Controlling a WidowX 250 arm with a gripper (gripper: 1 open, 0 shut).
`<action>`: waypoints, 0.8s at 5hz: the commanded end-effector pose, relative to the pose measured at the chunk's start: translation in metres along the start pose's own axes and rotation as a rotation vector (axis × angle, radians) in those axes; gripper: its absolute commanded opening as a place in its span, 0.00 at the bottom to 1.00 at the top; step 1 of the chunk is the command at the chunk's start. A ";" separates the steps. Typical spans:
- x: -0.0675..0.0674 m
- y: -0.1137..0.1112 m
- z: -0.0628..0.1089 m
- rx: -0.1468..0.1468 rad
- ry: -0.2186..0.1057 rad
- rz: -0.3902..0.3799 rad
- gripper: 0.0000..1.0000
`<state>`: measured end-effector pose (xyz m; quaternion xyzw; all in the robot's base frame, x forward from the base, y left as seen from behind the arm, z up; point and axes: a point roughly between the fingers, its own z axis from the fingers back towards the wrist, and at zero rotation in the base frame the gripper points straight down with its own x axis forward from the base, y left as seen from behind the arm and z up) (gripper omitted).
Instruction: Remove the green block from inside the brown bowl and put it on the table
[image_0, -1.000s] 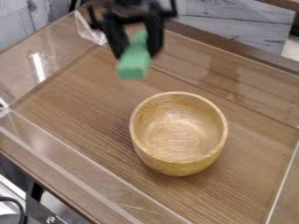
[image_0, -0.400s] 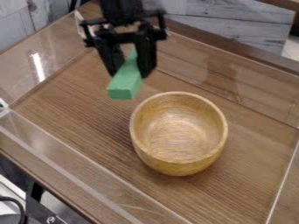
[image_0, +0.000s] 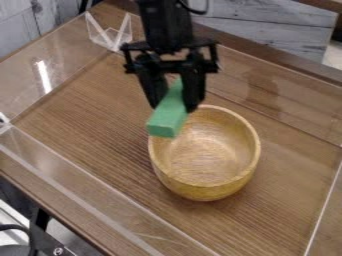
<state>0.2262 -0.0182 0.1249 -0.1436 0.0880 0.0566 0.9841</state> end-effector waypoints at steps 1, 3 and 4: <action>-0.005 -0.008 0.012 0.002 -0.071 -0.059 0.00; -0.009 -0.006 0.013 -0.004 -0.094 -0.093 0.00; -0.010 -0.005 0.014 -0.006 -0.107 -0.110 0.00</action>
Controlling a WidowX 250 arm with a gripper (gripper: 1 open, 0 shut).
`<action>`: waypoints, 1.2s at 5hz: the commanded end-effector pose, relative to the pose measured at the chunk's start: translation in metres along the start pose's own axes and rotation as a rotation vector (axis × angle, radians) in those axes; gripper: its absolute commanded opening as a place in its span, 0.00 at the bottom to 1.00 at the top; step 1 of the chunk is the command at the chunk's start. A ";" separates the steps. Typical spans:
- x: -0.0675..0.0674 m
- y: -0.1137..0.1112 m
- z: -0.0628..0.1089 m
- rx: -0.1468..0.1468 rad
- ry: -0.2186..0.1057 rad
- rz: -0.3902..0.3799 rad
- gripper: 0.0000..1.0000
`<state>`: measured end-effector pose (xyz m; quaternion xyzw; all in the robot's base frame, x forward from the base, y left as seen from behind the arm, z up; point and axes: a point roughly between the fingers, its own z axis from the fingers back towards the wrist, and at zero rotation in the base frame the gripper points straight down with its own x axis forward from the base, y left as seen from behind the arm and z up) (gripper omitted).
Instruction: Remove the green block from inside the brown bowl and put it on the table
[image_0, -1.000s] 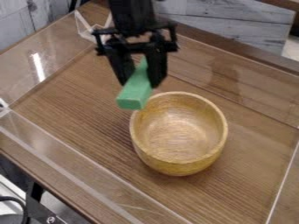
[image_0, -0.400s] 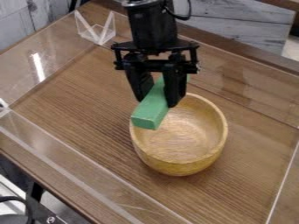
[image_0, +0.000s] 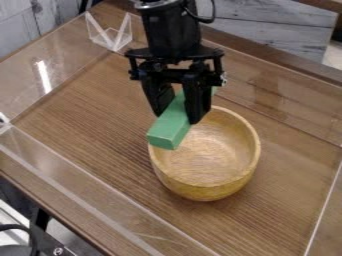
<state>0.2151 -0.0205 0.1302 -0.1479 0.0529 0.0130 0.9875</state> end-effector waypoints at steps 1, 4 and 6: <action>0.001 -0.001 0.010 0.000 -0.062 -0.029 0.00; -0.003 0.011 0.012 -0.007 -0.088 -0.053 0.00; -0.007 0.030 0.014 0.002 -0.095 -0.068 0.00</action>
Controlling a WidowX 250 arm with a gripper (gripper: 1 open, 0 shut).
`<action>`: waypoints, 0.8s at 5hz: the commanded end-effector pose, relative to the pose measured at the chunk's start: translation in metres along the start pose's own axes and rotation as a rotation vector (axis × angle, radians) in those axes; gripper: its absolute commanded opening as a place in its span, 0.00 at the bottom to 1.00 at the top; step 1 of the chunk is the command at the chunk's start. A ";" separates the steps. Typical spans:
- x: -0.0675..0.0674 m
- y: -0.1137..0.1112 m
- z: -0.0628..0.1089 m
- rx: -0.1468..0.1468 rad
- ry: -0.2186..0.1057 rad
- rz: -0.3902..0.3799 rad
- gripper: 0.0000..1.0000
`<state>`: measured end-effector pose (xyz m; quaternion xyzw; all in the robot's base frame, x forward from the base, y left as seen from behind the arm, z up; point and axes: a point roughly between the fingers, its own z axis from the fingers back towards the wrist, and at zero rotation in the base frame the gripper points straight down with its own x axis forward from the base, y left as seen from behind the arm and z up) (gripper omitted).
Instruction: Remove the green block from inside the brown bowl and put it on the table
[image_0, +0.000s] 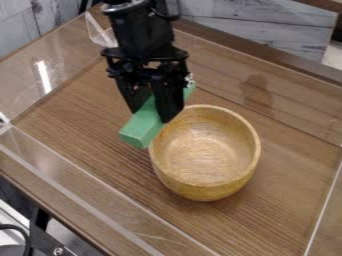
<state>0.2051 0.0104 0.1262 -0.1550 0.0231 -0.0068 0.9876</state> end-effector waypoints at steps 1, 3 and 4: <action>0.002 0.006 0.009 0.019 -0.043 -0.030 0.00; 0.000 0.019 0.008 0.028 -0.048 -0.045 0.00; 0.000 0.025 0.007 0.034 -0.053 -0.050 0.00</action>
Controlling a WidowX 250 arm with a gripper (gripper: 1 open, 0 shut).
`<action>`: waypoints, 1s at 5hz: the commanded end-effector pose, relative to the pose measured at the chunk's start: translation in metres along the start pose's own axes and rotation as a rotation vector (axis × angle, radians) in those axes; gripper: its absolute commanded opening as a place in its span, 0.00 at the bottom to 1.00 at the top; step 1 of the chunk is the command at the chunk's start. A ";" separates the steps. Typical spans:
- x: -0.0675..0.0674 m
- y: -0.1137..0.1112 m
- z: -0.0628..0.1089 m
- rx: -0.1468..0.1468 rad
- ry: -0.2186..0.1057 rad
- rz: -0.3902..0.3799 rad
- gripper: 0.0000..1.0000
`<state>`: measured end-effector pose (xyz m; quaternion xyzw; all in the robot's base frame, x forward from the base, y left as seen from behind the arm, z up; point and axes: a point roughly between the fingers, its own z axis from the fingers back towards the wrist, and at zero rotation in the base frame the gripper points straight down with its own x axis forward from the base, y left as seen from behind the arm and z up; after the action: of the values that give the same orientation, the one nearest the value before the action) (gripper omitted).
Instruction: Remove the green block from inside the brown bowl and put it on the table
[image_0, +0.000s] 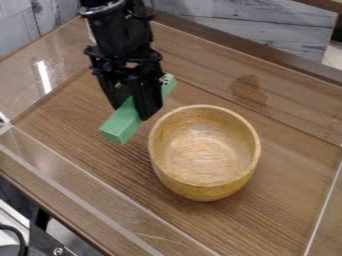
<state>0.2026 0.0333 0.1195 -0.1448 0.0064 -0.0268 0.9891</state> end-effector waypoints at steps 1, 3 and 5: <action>0.002 0.008 0.003 0.019 -0.031 -0.017 0.00; 0.002 0.019 -0.004 0.028 -0.037 -0.028 0.00; 0.004 0.026 -0.010 0.035 -0.045 -0.022 0.00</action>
<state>0.2040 0.0501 0.0960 -0.1367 -0.0023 -0.0344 0.9900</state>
